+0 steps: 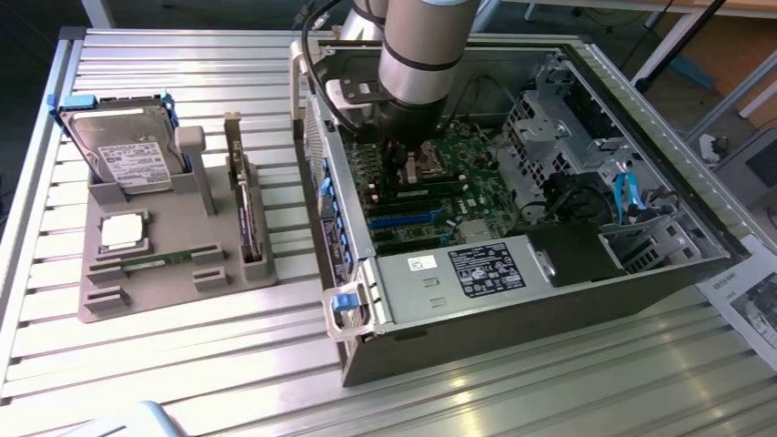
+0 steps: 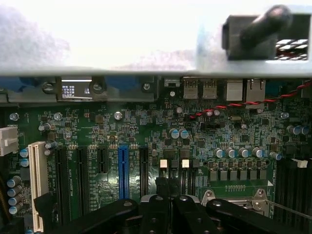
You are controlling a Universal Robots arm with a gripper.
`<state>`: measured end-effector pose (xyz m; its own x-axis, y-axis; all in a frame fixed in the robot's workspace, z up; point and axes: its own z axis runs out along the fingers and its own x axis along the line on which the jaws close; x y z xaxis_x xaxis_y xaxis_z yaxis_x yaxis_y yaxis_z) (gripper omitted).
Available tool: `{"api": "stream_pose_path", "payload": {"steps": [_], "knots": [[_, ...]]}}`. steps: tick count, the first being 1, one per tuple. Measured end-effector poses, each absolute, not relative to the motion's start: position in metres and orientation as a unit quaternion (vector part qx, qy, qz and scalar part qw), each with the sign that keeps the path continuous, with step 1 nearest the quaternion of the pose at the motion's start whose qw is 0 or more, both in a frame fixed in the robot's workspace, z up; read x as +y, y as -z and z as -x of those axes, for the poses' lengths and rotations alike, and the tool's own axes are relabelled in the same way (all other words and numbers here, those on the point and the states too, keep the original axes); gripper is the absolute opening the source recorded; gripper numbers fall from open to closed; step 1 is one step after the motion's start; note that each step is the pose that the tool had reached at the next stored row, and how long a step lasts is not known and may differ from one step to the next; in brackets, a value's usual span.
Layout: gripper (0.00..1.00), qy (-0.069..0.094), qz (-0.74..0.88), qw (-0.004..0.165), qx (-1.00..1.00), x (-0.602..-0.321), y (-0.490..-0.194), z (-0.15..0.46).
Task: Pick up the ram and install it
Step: 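Press down the ram until it locks into place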
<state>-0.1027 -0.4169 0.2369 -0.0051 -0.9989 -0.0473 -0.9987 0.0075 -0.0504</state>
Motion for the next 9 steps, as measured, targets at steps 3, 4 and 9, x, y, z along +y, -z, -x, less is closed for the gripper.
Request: {"api": "stream_pose_path", "payload": {"steps": [3,4,9], "knots": [[0.10,0.001,0.704,0.035,0.709,-0.4168,-0.2357,0.1028],[0.10,0.002,0.704,0.035,0.709,-0.4169,-0.2354,0.1028],[0.10,0.002,0.704,0.035,0.709,-0.4169,-0.2341,0.1029]]}}
